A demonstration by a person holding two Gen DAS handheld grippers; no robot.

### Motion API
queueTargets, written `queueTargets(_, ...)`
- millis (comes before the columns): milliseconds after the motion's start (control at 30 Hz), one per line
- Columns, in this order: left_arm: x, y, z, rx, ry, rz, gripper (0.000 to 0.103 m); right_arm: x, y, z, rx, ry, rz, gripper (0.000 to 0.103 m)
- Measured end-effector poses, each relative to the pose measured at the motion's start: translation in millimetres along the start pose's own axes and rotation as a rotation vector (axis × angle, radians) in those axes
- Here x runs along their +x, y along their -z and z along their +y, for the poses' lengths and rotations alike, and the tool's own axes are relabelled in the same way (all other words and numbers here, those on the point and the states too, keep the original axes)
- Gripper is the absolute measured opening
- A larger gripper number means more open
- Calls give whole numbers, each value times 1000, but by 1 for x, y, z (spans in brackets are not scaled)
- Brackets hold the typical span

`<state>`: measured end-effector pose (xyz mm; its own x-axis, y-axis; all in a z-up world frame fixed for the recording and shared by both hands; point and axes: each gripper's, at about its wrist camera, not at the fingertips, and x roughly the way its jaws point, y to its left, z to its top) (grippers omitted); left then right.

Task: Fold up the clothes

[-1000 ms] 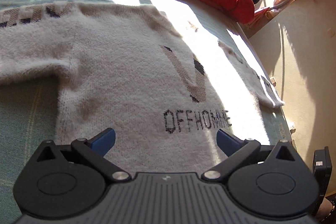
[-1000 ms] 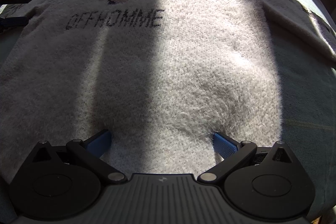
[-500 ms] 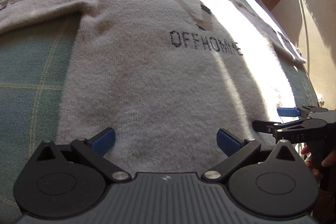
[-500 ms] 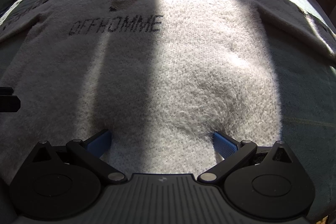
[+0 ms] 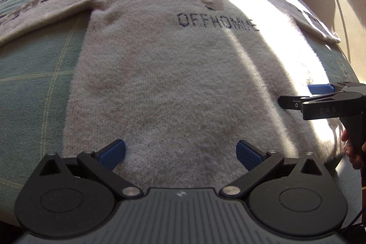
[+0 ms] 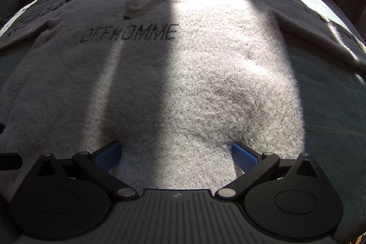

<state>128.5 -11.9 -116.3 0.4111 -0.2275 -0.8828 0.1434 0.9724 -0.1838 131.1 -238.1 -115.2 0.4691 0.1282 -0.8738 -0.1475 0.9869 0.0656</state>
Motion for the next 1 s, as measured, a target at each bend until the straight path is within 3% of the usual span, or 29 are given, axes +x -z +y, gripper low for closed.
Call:
queueTargets(133,-8,-20,6,-58,21,-49,102,-1,1,0,-2,-4,-6,103)
queueTargets(267,-10,-47,2,-53,55,-106,102,0,3,0,-1,-5,-13,103)
queueTargets(367,2,-59,-6,-43,76,-92,102,0,3,1,0,-3,-17,103)
queueTargets(533,32,-45,-7,-76,104,-7,102,-2,6,1,-1,-9,-27,103)
queueTargets(667,26,-30,-2,-26,132,-64,102,-3,7,-1,-2,-15,-26,103)
queueTargets(767,18,-35,13,-83,167,-49,102,-3,7,-1,-4,-18,-24,103)
queueTargets(833,10,-45,30,-136,156,-68,102,-2,6,0,-9,-12,-19,103)
queueTargets(1000,-8,-77,61,-130,-34,-138,100,-1,2,-1,-14,-5,-2,103)
